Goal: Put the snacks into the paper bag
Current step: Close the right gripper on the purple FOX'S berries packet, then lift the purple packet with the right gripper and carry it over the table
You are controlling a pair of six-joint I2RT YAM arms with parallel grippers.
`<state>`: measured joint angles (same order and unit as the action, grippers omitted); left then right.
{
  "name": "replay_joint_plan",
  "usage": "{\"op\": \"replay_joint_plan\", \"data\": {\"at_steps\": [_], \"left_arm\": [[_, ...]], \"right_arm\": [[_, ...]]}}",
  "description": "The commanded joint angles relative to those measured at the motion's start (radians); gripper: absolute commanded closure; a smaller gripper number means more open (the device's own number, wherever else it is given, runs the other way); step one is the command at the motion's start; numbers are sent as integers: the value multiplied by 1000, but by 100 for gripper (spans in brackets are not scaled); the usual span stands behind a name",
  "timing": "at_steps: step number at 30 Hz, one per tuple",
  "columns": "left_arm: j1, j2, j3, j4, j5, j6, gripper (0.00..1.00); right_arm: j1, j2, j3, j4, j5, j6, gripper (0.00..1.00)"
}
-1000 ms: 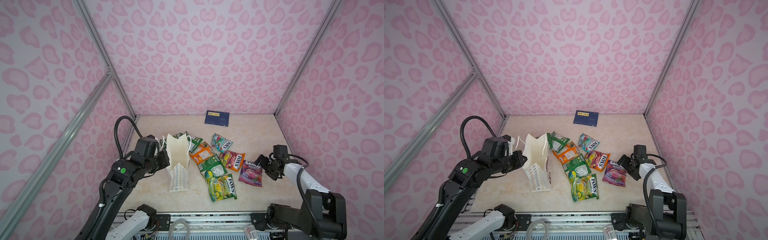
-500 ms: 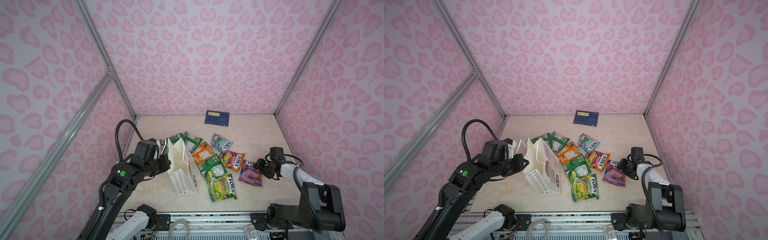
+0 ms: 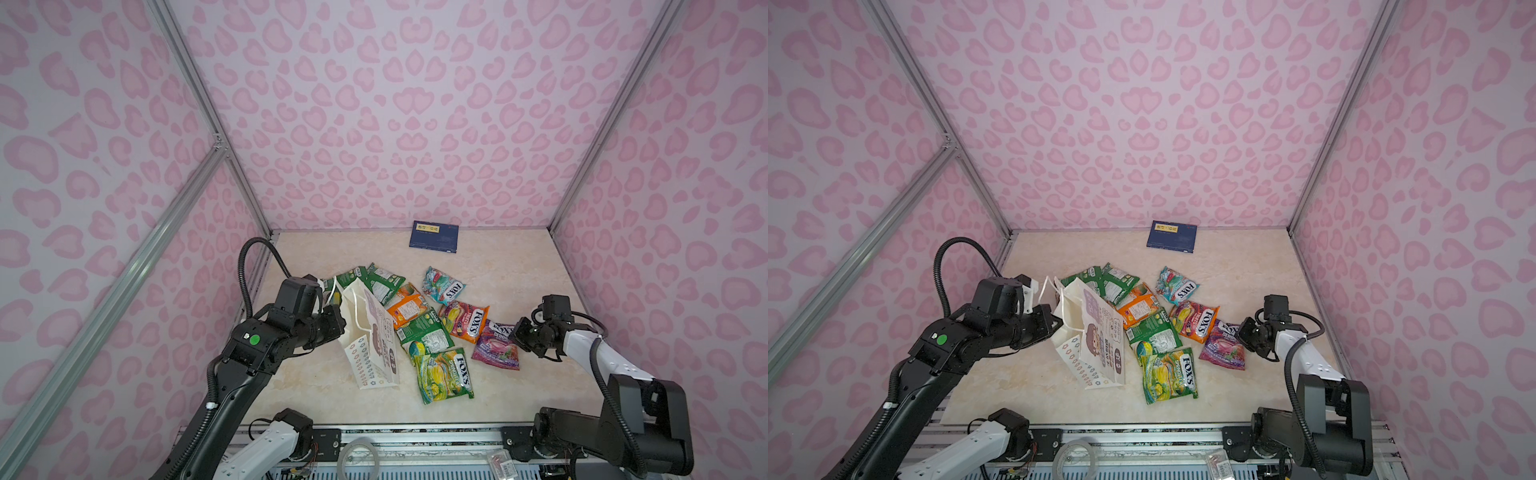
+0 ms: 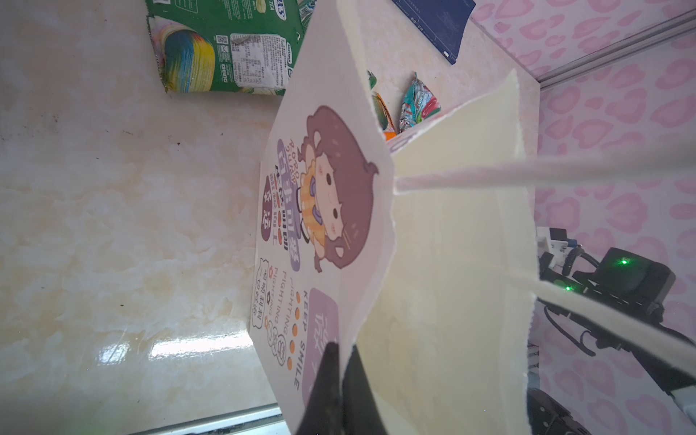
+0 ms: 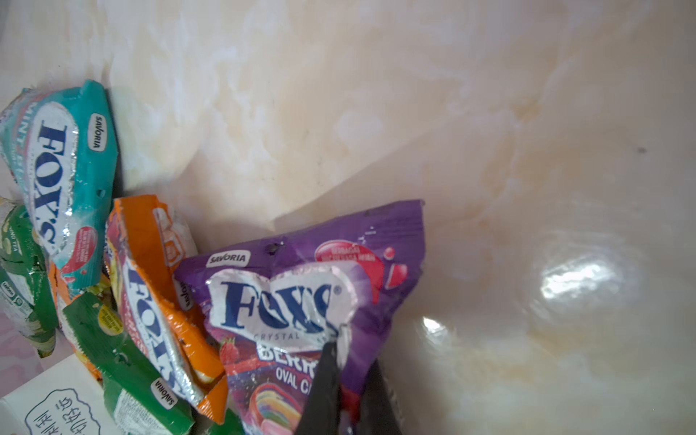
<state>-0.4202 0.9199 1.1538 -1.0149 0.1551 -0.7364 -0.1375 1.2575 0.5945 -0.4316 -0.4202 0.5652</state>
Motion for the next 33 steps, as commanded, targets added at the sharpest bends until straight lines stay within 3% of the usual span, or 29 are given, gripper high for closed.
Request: {"op": "replay_joint_plan", "data": {"at_steps": [1,18,26,33], "left_arm": [[-1,2,-2,41,19,-5,96],[-3,1,-16,82,40,-4,96],[-5,-16,-26,70,37,9,96],[-6,-39,-55,55,35,26,96]], "right_arm": [[1,-37,19,-59,-18,4,98],[30,-286,264,-301,37,40,100],[204,-281,498,-389,160,74,100],[410,-184,760,-411,231,127,100]]}}
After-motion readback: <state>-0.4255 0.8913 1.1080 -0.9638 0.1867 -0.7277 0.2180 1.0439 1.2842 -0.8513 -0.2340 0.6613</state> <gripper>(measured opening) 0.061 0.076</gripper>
